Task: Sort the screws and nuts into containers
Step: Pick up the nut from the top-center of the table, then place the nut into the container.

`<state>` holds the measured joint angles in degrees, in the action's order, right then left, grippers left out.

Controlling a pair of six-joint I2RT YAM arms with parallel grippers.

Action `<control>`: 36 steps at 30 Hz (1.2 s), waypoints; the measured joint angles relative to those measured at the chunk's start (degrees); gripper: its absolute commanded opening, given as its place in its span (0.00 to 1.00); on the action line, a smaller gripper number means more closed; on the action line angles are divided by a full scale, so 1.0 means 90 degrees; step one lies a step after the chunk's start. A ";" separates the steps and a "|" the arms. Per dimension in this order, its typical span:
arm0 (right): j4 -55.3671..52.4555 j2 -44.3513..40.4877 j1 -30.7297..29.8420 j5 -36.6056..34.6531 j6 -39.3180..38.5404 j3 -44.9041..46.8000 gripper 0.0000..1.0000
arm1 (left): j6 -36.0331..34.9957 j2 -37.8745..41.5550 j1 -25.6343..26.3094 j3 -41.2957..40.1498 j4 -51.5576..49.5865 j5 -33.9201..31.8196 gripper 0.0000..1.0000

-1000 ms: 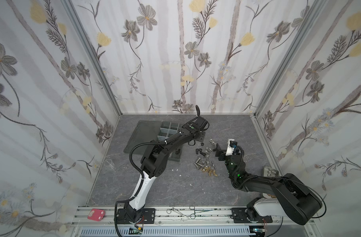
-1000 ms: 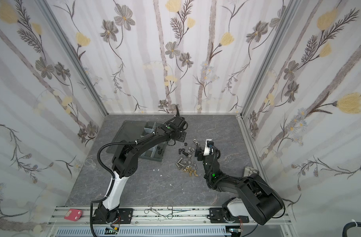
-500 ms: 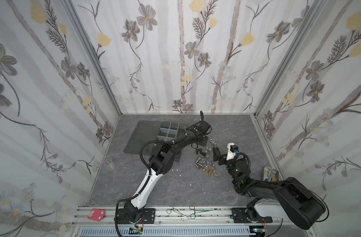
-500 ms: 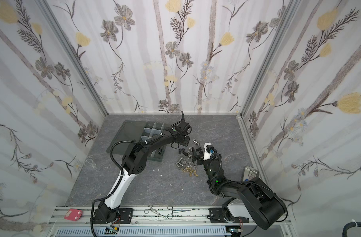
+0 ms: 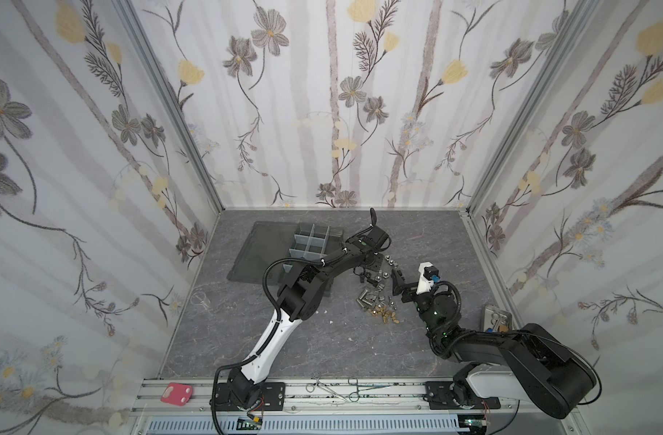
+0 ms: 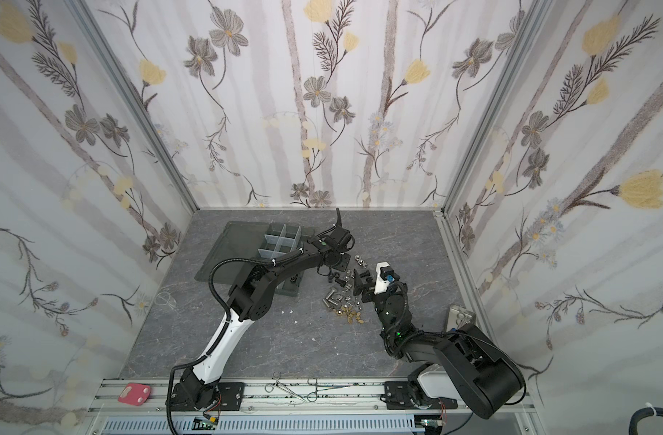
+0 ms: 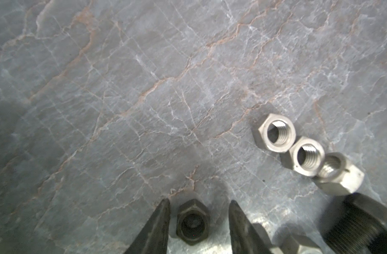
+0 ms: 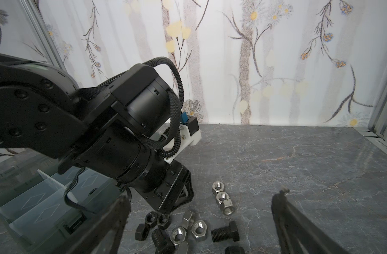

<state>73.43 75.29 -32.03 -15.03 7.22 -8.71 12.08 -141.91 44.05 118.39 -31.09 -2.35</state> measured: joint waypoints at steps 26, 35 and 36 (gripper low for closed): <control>-0.0007 -0.0036 0.0002 -0.0209 0.0005 -0.0044 1.00 | 0.0211 0.1005 -0.0036 -0.0583 -0.0282 -0.0168 0.18; -0.0012 0.0017 0.0002 -0.0231 -0.0002 -0.0078 1.00 | 0.0724 0.3497 -0.0750 -0.3101 0.0265 -0.0299 0.19; -0.0012 0.0022 0.0002 -0.0231 -0.0002 -0.0080 1.00 | 0.0806 0.3645 -0.0823 -0.3359 0.0228 -0.0350 0.19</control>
<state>73.32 75.48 -32.01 -17.10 7.20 -9.43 19.33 -109.10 36.64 88.16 -29.04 -5.50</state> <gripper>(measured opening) 0.997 0.186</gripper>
